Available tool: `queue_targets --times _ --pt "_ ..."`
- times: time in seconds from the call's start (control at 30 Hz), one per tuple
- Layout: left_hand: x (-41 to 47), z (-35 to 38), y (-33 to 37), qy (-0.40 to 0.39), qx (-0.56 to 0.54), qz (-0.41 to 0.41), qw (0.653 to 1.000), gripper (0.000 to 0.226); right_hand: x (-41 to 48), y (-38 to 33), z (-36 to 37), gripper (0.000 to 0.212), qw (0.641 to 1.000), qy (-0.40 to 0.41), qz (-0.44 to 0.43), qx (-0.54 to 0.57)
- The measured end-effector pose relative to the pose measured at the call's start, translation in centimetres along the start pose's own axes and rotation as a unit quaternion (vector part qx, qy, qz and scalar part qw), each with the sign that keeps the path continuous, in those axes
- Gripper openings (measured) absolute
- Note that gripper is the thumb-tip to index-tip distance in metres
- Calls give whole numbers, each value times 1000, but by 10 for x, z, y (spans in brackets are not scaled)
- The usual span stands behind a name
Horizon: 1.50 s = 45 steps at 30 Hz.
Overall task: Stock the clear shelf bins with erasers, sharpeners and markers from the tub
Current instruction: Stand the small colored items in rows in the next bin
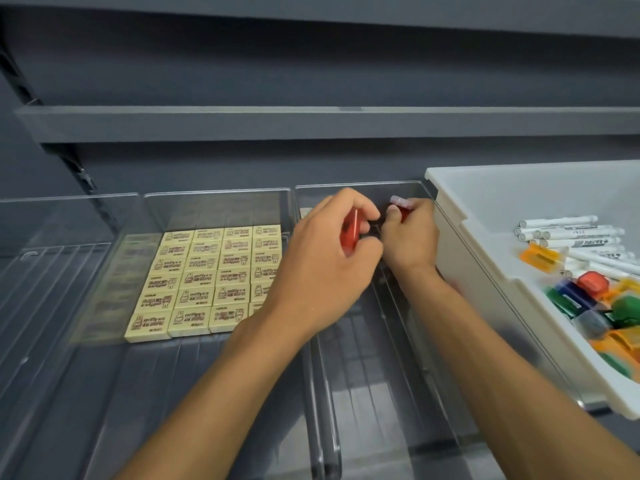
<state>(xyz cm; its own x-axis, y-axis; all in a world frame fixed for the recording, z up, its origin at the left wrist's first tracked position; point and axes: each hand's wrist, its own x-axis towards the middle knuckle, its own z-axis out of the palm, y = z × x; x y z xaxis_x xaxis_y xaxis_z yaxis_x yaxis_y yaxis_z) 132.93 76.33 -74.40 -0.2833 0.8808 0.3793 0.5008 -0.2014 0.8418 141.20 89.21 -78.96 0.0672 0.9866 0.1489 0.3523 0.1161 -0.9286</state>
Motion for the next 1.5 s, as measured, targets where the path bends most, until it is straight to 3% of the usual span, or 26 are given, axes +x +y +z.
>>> queue_targets --times 0.17,0.33,0.6,0.9,1.5 --pt "-7 -11 -10 93 17 -6 996 21 0 7 -5 18 997 -6 -49 -59" --pt "-16 -12 -18 111 13 -26 993 26 -3 12 -3 16 991 -24 -56 -123" --pt "-15 -9 -21 112 8 -32 993 26 1 16 4 19 993 9 -54 -102" --pt "-16 -7 -23 122 -1 -31 992 28 -4 13 3 23 993 -20 -75 -91" --pt "-15 -7 -23 129 -15 -25 991 26 -9 6 -4 52 992 -50 -44 -107"
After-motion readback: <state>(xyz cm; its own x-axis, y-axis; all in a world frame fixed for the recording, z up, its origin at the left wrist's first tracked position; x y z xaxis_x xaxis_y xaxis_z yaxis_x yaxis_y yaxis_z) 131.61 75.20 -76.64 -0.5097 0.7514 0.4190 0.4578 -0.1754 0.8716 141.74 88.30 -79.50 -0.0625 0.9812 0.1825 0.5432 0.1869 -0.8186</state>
